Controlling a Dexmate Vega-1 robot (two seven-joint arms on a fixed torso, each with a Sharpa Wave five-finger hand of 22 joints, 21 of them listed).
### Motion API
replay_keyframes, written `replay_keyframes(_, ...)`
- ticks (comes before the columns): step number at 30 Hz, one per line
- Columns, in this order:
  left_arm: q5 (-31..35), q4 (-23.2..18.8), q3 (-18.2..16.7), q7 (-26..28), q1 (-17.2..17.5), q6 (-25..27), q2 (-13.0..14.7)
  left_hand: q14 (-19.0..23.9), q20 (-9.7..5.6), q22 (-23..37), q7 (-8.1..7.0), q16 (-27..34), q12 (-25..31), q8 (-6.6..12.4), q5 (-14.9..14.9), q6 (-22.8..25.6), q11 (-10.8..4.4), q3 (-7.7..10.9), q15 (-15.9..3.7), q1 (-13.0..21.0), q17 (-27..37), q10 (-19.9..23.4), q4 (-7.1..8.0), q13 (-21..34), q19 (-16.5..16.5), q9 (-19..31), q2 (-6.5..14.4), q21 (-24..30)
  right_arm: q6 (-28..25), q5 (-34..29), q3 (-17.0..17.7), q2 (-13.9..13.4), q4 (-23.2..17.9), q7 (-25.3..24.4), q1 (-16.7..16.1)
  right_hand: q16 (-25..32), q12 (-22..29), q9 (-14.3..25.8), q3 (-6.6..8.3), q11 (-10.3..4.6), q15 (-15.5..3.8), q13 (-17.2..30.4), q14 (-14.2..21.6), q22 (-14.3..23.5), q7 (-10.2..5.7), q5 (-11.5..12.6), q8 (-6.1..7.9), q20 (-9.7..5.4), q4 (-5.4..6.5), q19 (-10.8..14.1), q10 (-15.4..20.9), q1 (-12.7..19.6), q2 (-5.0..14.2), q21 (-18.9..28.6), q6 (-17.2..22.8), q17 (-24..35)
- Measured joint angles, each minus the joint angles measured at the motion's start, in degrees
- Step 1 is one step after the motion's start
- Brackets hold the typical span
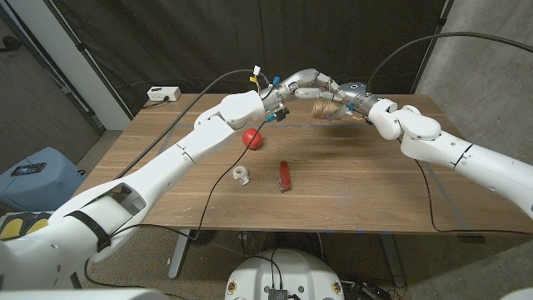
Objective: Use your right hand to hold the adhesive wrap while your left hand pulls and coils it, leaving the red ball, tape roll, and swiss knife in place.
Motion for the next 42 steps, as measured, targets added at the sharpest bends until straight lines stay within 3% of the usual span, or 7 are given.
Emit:
replay_keyframes(13, -0.95, -0.01, -1.28, 0.26, 0.99, 0.00, -0.55, 1.02, -0.23, 0.00, 0.72, 0.23, 0.00, -0.04, 0.20, 0.73, 0.20, -0.06, -0.33, 0.00, -0.38, 0.63, -0.06, -0.01, 0.64, -0.03, 0.00, 0.43, 0.01, 0.49, -0.03, -0.39, 0.14, -0.01, -0.57, 0.00, -0.21, -0.01, -0.16, -0.21, 0.00, -0.14, 0.00, 0.00, -0.27, -0.01, -0.02, 0.21, 0.16, 0.22, 0.54, 0.01, -0.01, 0.00, 0.28, 0.26)
replay_keyframes(28, -1.13, 0.88, -2.32, 1.12, 1.13, -0.36, -1.55, 3.02, -0.32, 0.00, 1.06, 0.33, 0.00, 0.16, 0.21, 1.49, 0.50, -0.05, 1.51, 0.01, -0.42, 1.56, -0.07, -0.01, 0.72, -0.07, -0.01, 0.43, -0.13, 0.81, -0.03, -1.15, -0.40, 0.16, -1.50, -0.40, 0.02, -0.05, -0.16, -0.23, -0.25, -0.03, 0.25, 0.00, -0.28, 0.08, -0.19, 0.21, 0.15, 0.21, 0.71, -0.11, 0.11, 0.00, 0.29, 0.40)
replay_keyframes(42, -0.21, 2.69, -2.96, 2.36, 0.17, -0.92, -2.63, 3.32, -0.63, 0.00, 1.03, 0.89, 0.00, 0.16, 0.19, 2.09, 1.01, -0.05, 1.20, 0.08, 0.00, 2.47, -0.07, 0.28, 1.04, -0.25, 0.06, 0.87, 0.11, 0.86, -0.04, -1.59, -0.98, 0.19, -2.33, -0.40, 0.01, -0.01, -0.16, -0.24, -0.41, -0.01, 0.83, 0.00, -0.29, 0.07, -0.34, 0.11, 0.15, 0.73, 0.71, -0.10, 0.10, 0.00, 0.30, 0.53)
